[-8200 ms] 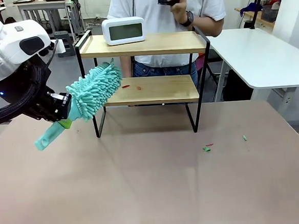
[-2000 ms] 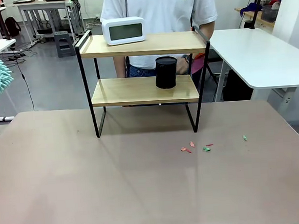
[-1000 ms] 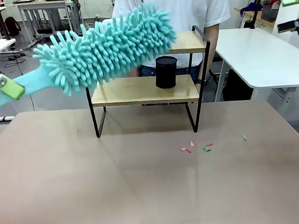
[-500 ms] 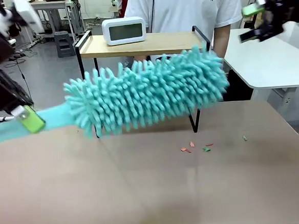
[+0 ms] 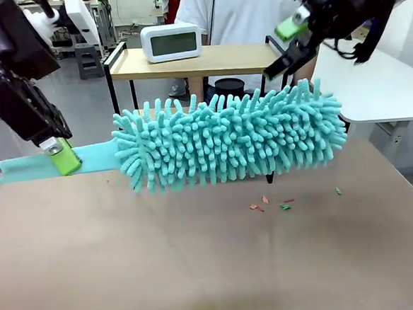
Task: Clean the shelf.
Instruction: Hand the Duster back to the human.
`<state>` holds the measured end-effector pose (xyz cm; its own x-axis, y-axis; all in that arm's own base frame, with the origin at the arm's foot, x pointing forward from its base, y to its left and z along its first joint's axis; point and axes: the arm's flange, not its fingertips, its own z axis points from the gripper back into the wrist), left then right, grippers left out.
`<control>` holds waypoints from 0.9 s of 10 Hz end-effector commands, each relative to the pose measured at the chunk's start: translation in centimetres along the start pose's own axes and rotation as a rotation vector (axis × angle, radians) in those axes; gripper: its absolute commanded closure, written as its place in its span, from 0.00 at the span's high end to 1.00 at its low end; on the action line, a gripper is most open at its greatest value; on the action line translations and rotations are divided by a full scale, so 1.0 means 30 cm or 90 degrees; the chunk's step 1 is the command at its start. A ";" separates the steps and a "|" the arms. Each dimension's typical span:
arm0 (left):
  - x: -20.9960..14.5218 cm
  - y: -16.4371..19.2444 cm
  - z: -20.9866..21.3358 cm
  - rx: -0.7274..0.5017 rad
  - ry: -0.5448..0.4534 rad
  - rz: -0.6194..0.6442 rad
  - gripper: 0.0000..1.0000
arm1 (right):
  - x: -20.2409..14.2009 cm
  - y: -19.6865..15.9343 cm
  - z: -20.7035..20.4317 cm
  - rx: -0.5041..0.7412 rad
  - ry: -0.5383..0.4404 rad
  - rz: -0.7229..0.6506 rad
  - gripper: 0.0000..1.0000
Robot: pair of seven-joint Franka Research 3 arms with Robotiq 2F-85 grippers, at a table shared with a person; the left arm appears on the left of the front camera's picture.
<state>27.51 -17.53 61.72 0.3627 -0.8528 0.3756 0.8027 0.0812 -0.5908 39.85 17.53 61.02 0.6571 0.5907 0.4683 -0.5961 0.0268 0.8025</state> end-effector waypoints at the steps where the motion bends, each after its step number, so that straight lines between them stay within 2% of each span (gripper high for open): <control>1: 0.011 0.014 0.016 -0.012 -0.023 0.000 0.12 | -0.057 0.020 -0.076 -0.018 0.098 0.049 1.00; 4: 0.022 0.045 0.021 -0.028 -0.047 0.013 0.12 | -0.121 0.066 -0.166 -0.030 0.176 0.090 1.00; 6: 0.026 0.051 0.019 -0.039 -0.058 0.012 0.12 | -0.136 0.065 -0.183 -0.029 0.188 0.098 1.00; 9: 0.027 0.054 0.011 -0.045 -0.042 0.012 0.12 | -0.131 0.061 -0.183 -0.024 0.182 0.097 1.00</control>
<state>29.21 -17.74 61.11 0.4119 -0.8239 0.3893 0.7653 0.0809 -0.6386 33.72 19.75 59.06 0.4295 0.7943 0.4297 -0.6812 -0.0274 0.7316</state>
